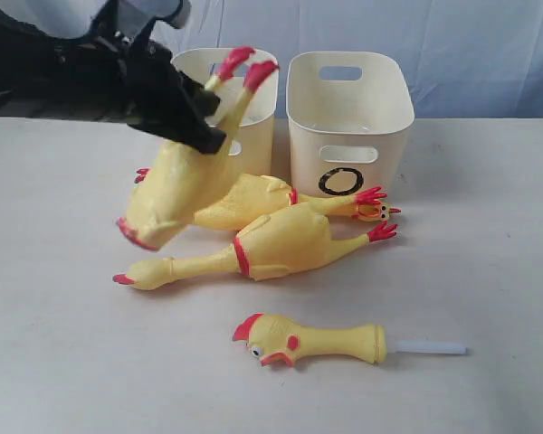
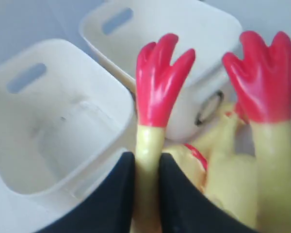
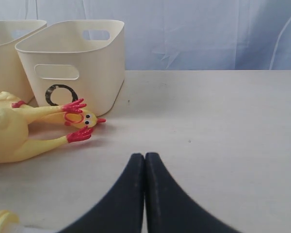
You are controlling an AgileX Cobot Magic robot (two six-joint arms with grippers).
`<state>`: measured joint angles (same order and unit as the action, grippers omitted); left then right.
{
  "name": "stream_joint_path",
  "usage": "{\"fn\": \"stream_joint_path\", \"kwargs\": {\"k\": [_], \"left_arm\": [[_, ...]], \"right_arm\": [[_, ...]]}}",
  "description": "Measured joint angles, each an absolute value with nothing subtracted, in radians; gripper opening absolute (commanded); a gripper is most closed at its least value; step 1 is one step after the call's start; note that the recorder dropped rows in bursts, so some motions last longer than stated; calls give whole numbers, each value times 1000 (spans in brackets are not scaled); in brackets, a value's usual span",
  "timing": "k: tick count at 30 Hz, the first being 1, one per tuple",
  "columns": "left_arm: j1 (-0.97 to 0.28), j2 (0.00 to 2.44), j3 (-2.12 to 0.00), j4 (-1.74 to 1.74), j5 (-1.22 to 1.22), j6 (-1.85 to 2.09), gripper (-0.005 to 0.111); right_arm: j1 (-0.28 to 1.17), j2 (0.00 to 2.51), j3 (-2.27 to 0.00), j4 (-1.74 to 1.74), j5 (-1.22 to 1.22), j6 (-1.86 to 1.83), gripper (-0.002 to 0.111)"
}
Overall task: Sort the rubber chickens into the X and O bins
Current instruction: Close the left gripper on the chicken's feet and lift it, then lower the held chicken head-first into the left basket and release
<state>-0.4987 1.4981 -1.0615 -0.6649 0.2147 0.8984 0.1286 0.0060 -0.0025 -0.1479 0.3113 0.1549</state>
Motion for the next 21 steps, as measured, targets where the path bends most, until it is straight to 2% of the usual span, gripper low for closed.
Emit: {"fn": "stream_joint_path", "kwargs": {"k": [5,21], "left_arm": [[-499,1506,-1110,-791,-236,897,0],[-499,1888,-1461,-727,-351,897,0]], "right_arm": [[129,6,-2,-148,311,155,0],[129,6,-2,-148,311,155,0]]}}
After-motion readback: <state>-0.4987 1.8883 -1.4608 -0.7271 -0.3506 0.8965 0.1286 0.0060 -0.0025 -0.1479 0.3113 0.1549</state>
